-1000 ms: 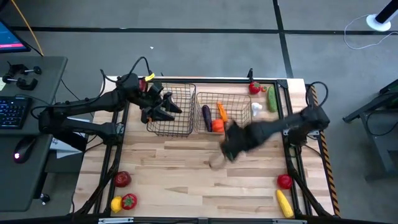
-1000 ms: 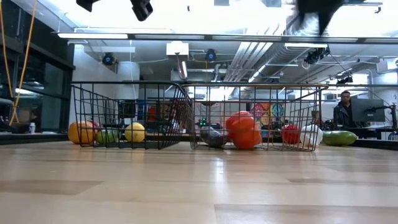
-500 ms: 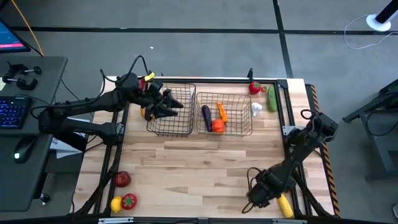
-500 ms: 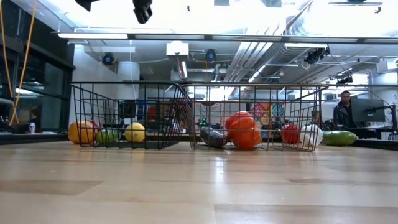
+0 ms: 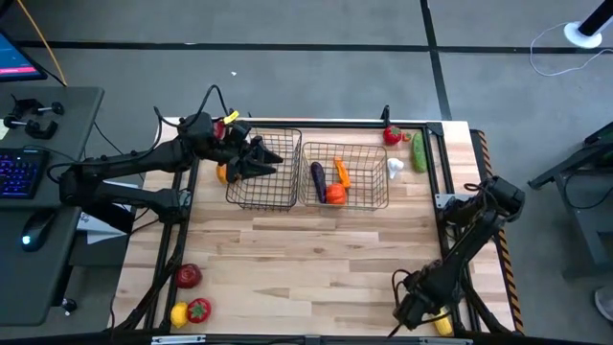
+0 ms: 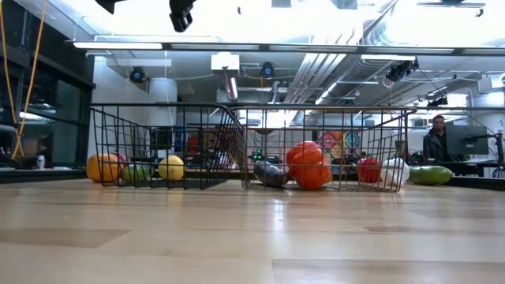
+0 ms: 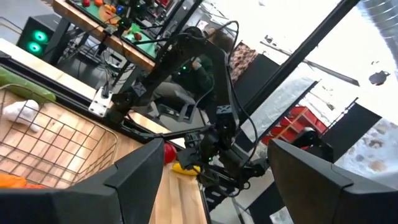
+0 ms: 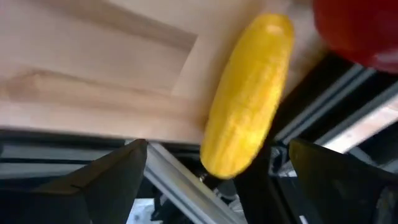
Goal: Sort produce into baskets
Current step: Put the corn into the right wire basket
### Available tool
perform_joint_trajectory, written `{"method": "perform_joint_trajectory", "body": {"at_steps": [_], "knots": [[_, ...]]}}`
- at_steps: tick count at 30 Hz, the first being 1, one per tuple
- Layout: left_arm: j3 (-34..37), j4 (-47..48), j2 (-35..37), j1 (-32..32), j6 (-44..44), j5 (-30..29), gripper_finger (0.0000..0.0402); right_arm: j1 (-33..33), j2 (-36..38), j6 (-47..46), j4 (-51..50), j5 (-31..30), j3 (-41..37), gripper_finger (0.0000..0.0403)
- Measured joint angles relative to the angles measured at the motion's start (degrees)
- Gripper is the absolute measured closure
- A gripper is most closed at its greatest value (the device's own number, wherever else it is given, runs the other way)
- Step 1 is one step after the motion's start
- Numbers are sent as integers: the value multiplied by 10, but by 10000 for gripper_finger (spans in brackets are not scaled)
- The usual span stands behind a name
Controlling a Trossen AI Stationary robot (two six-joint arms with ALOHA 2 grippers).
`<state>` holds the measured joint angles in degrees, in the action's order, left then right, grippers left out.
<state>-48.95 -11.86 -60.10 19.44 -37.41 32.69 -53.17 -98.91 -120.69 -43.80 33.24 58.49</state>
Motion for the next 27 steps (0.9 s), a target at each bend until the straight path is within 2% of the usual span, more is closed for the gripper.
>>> {"method": "perform_joint_trajectory", "body": {"at_steps": [6, 10, 15, 20, 24, 27], "knots": [[0, 0, 0, 0, 0, -13, 126, -1, 0, -29, 46, 0, -51, 20], [0, 0, 0, 0, 0, -13, 126, 2, 0, -29, 84, 0, -70, 52], [0, 0, 0, 0, 1, -13, 126, 2, 0, -29, 93, 3, -78, 125], [0, 0, 0, 0, 18, -12, 126, 4, 0, -23, 117, -6, -77, 219], [0, -4, 0, 0, 31, -12, 126, 11, 0, -4, 107, -39, -53, 297], [0, -15, 0, 0, 41, -12, 126, 30, -1, 46, 80, -104, -7, 320]]}}
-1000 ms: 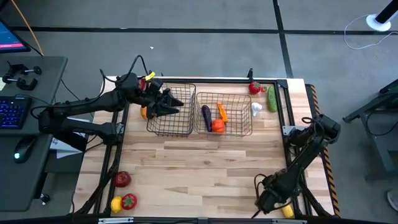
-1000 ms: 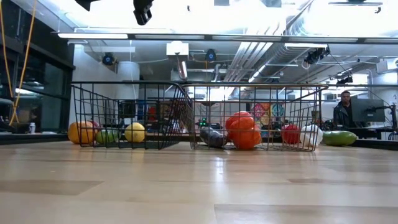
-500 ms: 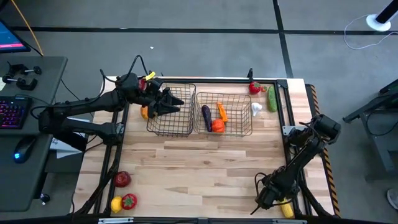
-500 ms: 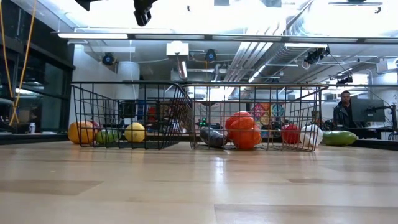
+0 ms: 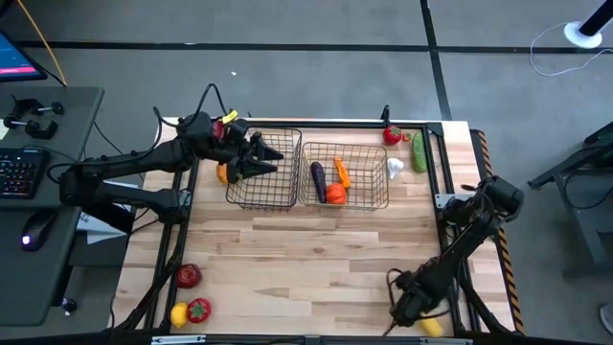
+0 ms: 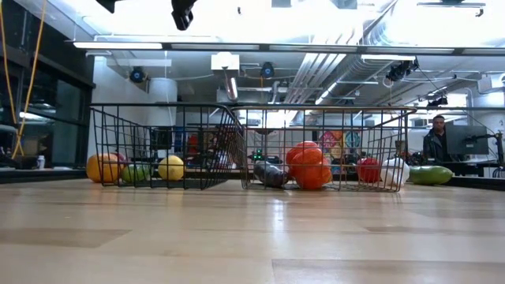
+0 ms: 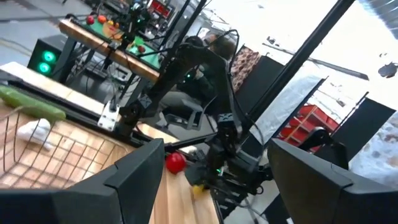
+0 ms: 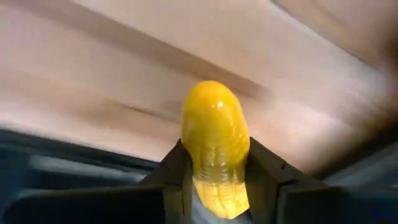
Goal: Sort produce into baskets
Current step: Put the corn into the right wire basket
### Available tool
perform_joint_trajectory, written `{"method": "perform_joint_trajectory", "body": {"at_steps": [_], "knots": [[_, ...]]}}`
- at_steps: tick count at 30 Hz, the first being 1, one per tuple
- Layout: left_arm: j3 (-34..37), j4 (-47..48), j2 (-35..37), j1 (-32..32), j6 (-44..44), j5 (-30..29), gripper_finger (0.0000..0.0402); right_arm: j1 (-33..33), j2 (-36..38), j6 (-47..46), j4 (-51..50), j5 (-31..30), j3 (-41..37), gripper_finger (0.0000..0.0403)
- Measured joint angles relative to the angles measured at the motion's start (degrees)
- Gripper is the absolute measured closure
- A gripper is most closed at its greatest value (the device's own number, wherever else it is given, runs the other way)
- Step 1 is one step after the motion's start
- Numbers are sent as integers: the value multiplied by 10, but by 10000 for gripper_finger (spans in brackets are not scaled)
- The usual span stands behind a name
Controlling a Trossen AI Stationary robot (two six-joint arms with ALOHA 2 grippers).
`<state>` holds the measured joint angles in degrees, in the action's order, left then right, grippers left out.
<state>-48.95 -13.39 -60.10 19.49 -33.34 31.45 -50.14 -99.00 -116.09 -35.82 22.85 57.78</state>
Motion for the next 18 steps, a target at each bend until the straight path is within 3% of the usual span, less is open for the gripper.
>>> {"method": "perform_joint_trajectory", "body": {"at_steps": [10, 18], "knots": [[0, -3, 0, 0, 5, -6, 126, 166, 4, 287, -136, -298, 201, 288], [0, -1, 0, 0, -9, -6, 126, 321, 3, 552, -269, -504, 351, 298]]}}
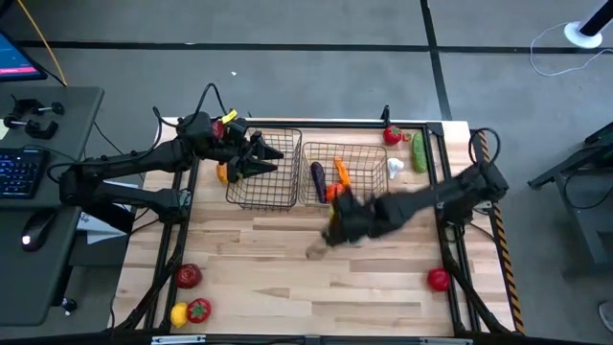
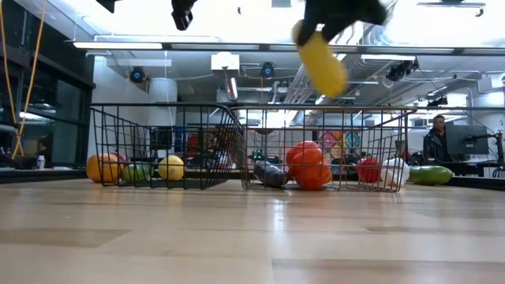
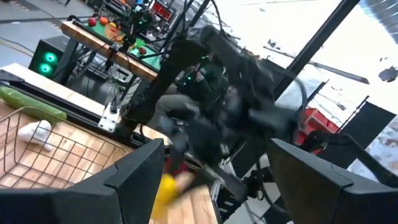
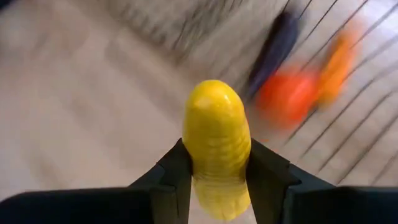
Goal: Sort produce into baskets
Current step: Put the corn into the right wire basket
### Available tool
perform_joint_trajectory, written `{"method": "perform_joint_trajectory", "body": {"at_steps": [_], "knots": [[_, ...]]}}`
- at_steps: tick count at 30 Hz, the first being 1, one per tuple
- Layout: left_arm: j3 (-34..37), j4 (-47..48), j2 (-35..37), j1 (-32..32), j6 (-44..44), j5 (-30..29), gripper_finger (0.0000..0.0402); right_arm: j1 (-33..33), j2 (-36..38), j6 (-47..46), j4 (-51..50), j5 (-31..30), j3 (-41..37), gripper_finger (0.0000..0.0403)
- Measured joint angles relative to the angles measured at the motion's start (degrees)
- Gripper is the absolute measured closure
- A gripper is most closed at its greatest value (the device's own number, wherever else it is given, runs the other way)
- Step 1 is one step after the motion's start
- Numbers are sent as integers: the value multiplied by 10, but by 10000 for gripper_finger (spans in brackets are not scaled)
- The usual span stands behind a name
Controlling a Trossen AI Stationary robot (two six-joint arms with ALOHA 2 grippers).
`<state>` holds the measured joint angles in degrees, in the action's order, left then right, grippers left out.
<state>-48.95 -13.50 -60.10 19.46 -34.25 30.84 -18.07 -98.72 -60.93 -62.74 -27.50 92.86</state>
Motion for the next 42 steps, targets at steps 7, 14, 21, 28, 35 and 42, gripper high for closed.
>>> {"method": "perform_joint_trajectory", "body": {"at_steps": [7, 14, 21, 28, 35, 42], "knots": [[0, 3, 0, 0, 0, 0, 126, 103, 0, 159, -108, -72, 114, 295], [0, 4, 0, 0, 0, 0, 126, 171, 2, 211, -178, -63, 118, 294], [0, 4, 0, 0, 2, 0, 126, 165, 47, 181, -175, -35, 9, 293], [0, 4, 0, 0, 8, 0, 126, 140, 161, 39, -108, -57, -108, 293], [0, 4, 0, 0, 11, -1, 126, 169, 233, -7, 1, -2, -189, 293], [0, 4, 0, 0, 10, -1, 126, 216, 229, -33, 51, 50, -244, 254]]}}
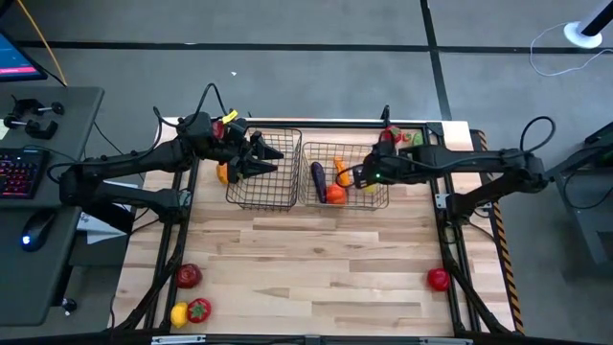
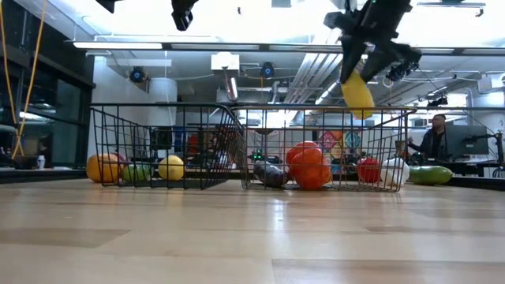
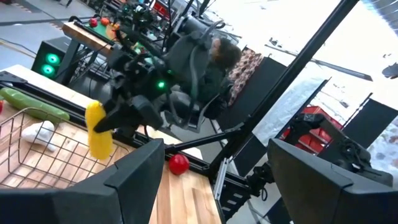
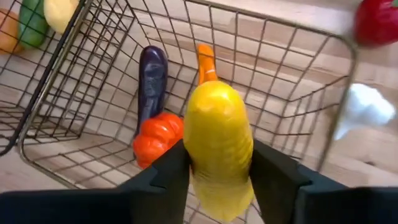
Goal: Sort produce into baskets
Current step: Put the corn into the right wire basket, then put the white garlic into the right wire basket
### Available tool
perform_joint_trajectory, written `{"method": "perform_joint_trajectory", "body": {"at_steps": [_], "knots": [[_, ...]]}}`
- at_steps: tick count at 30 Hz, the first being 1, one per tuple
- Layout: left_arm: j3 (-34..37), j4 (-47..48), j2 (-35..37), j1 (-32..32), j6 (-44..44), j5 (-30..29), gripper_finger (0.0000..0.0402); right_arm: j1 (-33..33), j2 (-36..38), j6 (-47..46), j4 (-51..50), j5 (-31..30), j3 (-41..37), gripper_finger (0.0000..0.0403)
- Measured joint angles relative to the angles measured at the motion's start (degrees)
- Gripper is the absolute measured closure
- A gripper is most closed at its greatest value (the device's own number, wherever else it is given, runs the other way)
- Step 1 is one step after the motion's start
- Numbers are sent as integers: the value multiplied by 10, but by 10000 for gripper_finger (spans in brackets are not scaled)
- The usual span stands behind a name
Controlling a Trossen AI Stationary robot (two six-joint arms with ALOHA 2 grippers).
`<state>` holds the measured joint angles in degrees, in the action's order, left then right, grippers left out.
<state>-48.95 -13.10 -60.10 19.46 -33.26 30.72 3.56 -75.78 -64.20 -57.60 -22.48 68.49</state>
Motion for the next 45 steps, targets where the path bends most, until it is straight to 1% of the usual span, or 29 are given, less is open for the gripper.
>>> {"method": "perform_joint_trajectory", "body": {"at_steps": [3, 6, 10, 12, 15, 17, 20, 23, 26, 29, 33, 36, 40, 42, 45], "knots": [[0, 0, 0, 0, 0, 0, 126, 9, -3, 4, 33, 5, -2, 210], [0, 0, 0, 0, -1, 0, 126, 13, -3, 30, 60, 19, -2, 163], [0, 0, 0, 0, 0, 0, 126, 15, -3, 46, 62, 26, -2, 123], [0, 0, 0, 0, 1, 0, 126, 15, -3, 40, 61, 28, 1, 115], [0, 0, 0, 0, 1, -1, 126, 18, 1, 45, 62, 21, 25, 112], [0, 0, 0, 0, 1, -2, 126, 23, 7, 45, 61, -2, 47, 112], [0, 0, 0, 0, 1, -2, 126, 36, 17, 24, 44, -52, 76, 112], [0, 1, 0, 0, -1, -2, 126, 64, 22, -8, -16, -90, 95, 111], [0, 3, 0, 0, -9, -1, 126, 103, 23, -76, -102, -98, 91, 111], [0, 8, 0, 0, -12, 5, 126, 138, 23, -132, -169, -85, 69, 111], [0, 26, 0, 0, -11, 5, 126, 174, 33, -176, -177, -54, 14, 111], [0, 31, 0, 0, -11, 5, 126, 205, 52, -196, -129, -31, -47, 111], [0, 30, 0, 0, -10, 0, 126, 259, 68, -177, -59, 20, -135, 111], [0, 31, 0, 0, -10, -10, 126, 287, 72, -164, -26, 44, -172, 111], [0, 30, 0, 0, -11, -40, 126, 326, 81, -144, 53, 68, -214, 111]]}}
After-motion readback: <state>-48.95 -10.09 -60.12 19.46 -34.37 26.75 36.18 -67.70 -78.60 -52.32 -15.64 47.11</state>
